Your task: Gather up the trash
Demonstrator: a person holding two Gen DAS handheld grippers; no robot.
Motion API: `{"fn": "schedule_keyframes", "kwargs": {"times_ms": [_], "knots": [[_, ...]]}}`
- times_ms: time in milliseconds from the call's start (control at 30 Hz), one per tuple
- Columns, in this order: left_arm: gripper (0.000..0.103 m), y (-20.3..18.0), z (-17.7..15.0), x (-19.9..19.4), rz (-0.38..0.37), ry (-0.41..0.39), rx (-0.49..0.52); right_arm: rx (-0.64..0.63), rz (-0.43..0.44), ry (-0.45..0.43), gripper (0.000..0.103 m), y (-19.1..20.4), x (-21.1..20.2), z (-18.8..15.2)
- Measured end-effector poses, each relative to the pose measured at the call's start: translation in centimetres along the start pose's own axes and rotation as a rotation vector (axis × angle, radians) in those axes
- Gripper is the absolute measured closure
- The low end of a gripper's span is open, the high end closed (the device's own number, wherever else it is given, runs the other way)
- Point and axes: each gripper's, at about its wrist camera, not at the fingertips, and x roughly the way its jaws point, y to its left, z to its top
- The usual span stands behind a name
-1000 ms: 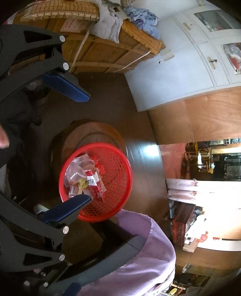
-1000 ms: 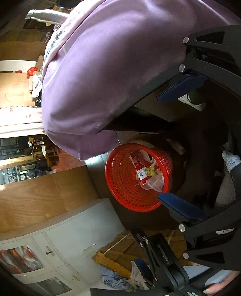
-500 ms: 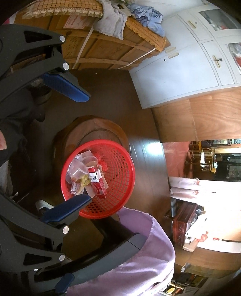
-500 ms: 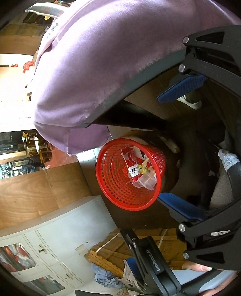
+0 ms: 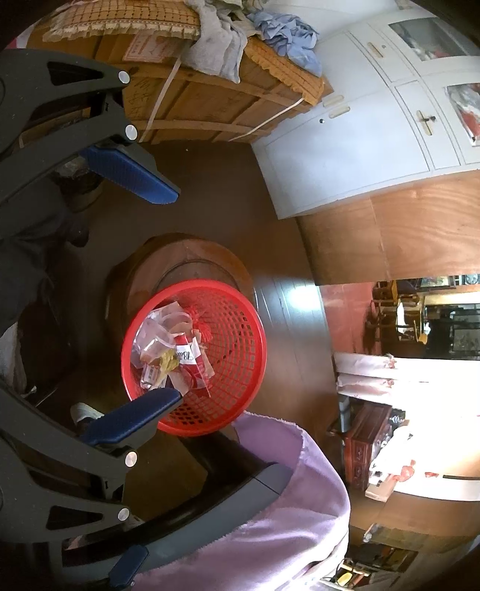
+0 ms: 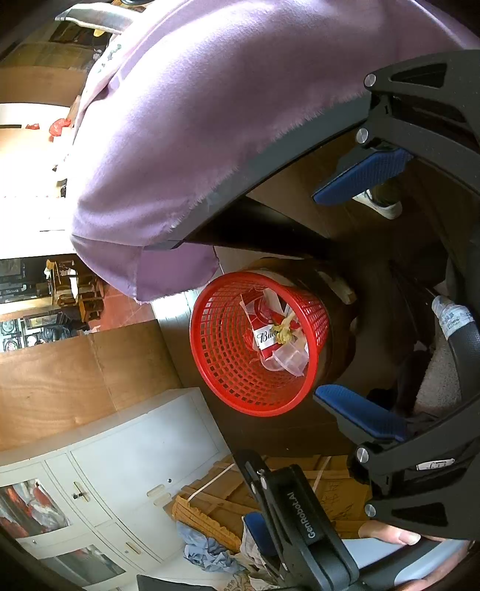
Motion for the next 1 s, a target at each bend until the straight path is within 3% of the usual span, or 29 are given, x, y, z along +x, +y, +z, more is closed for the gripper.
{"fn": "schedule_keyframes", "kwargs": {"times_ms": [1000], "knots": [[0.007,-0.17,-0.22,-0.11,-0.002,0.008,0.010,0.002,0.008,0.001,0.007,0.28,-0.16,-0.09]]}}
